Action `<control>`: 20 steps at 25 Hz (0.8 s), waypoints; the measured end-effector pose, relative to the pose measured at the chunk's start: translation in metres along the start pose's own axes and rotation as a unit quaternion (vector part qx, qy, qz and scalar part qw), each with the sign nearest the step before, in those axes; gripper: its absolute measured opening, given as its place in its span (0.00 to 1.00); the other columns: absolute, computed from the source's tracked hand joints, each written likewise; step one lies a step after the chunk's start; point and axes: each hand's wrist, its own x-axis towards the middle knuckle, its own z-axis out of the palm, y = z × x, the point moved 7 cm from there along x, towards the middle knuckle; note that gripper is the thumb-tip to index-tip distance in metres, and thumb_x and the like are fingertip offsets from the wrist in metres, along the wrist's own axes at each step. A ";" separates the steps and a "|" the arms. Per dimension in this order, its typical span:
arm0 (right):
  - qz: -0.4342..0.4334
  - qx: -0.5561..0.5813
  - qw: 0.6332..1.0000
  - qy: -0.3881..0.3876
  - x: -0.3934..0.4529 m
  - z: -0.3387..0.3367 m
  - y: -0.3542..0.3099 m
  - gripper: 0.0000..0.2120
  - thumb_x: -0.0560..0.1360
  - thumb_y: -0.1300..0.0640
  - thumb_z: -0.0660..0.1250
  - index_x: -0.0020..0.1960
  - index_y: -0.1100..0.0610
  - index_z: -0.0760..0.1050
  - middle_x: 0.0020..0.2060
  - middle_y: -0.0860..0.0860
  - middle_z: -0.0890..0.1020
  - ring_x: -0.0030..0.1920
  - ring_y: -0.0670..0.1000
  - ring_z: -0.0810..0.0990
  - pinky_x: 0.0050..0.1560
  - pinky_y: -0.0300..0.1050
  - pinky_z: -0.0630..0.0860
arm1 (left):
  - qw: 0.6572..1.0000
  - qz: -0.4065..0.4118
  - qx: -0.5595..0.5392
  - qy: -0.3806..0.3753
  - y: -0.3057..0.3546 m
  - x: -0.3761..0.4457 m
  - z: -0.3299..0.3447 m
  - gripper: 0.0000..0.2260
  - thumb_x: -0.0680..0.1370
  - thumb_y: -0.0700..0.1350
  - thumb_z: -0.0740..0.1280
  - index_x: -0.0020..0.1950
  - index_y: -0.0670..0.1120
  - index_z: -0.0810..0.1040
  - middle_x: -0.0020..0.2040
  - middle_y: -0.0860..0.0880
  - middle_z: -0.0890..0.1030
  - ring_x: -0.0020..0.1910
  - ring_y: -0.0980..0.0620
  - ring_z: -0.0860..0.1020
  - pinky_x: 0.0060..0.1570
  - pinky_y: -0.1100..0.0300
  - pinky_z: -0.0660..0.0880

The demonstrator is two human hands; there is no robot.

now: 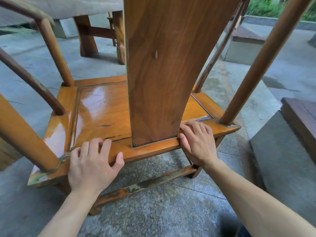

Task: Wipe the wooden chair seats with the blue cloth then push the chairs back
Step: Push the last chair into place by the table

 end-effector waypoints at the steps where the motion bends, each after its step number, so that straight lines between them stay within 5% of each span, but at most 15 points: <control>1: 0.007 0.010 1.000 0.028 -0.001 -0.002 0.000 0.18 0.82 0.47 0.52 0.62 0.51 0.76 0.58 0.50 0.79 0.60 0.54 0.75 0.61 0.55 0.69 | 1.000 0.001 0.002 0.007 0.001 0.000 0.000 0.25 0.77 0.60 0.56 0.57 0.42 0.80 0.52 0.40 0.80 0.49 0.38 0.77 0.46 0.45 0.70; 11: -0.070 0.011 0.965 0.254 -0.004 0.013 0.001 0.22 0.78 0.49 0.52 0.50 0.50 0.85 0.48 0.49 0.86 0.45 0.50 0.82 0.43 0.50 0.69 | 0.992 -0.007 0.039 0.120 0.010 -0.005 0.004 0.22 0.77 0.57 0.57 0.49 0.43 0.85 0.47 0.42 0.85 0.45 0.40 0.84 0.43 0.47 0.75; 20: -0.058 0.030 0.967 0.245 0.058 0.049 0.029 0.20 0.77 0.51 0.52 0.50 0.48 0.83 0.48 0.46 0.85 0.46 0.50 0.84 0.52 0.56 0.71 | 0.991 -0.050 0.050 0.113 0.014 0.042 0.033 0.22 0.79 0.56 0.56 0.51 0.42 0.83 0.48 0.41 0.83 0.46 0.39 0.81 0.42 0.49 0.74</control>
